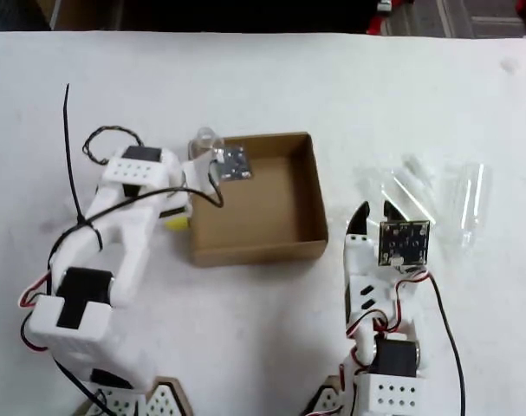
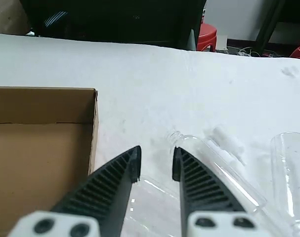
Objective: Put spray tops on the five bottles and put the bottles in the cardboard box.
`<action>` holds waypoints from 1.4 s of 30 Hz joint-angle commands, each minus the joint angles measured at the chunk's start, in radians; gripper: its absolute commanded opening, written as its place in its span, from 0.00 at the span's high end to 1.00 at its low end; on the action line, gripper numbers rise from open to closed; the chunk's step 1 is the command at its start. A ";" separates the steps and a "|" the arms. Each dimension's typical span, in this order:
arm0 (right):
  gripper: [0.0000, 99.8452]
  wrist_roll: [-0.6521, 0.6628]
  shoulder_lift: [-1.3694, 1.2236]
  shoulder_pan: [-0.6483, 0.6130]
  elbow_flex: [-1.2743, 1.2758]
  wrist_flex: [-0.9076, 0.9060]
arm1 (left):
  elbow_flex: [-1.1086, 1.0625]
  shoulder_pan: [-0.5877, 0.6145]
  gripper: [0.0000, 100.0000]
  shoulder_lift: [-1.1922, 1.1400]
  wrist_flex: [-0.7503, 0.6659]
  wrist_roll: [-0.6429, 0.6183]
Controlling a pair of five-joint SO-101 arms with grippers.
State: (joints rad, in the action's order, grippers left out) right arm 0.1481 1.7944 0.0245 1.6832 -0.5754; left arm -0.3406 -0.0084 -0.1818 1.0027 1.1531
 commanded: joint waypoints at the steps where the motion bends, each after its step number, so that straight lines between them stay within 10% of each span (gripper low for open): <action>1: 0.90 0.014 0.005 0.005 0.008 0.022 | 0.038 0.019 0.81 -0.038 0.003 0.031; 42: 0.90 0.014 0.005 0.005 0.008 0.024 | 0.175 0.019 0.88 -0.094 0.124 0.031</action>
State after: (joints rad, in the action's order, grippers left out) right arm 0.1481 1.7944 0.0245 1.6832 -0.5754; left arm -0.2056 0.0023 -0.2800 1.1162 1.1669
